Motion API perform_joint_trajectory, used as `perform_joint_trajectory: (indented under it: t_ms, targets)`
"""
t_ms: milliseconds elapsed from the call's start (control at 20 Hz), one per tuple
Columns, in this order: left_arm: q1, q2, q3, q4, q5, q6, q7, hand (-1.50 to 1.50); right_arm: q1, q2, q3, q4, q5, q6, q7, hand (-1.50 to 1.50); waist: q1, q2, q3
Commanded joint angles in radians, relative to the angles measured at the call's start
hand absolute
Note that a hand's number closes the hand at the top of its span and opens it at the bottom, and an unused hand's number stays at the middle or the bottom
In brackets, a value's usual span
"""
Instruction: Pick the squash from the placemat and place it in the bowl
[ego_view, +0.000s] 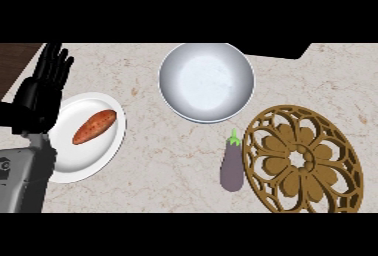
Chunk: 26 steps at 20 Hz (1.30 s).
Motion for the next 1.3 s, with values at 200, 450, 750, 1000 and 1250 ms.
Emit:
perform_joint_trajectory:
  t_ms: [200, 450, 750, 1000, 1250]
  targets:
    - [0.012, 0.008, 0.008, -0.006, -0.003, 0.005, 0.013, 0.00, -0.159, 0.101, 0.083, 0.086, -0.027, 0.262, -0.057, 1.50, -0.026, -0.013, -0.001]
    - [0.053, 0.029, 0.036, -0.013, 0.014, -0.014, -0.001, 0.00, -0.185, 0.223, 0.150, 0.098, -0.023, 0.240, -0.017, 1.50, -0.050, -0.022, -0.001]
    - [0.042, 0.036, 0.048, 0.003, 0.013, -0.013, -0.011, 0.00, -0.144, 0.324, 0.231, 0.123, -0.001, 0.193, -0.034, 1.50, -0.075, -0.015, 0.000]
    - [0.103, 0.011, 0.035, -0.068, 0.002, 0.013, 0.007, 0.00, -0.140, 0.427, 0.265, 0.137, 0.008, 0.121, 0.026, 1.50, -0.085, -0.027, 0.000]
    - [0.037, 0.051, 0.076, -0.022, 0.023, 0.002, 0.032, 0.00, -0.097, 0.529, 0.317, 0.167, 0.081, -0.091, 0.092, 1.50, -0.095, -0.024, 0.000]
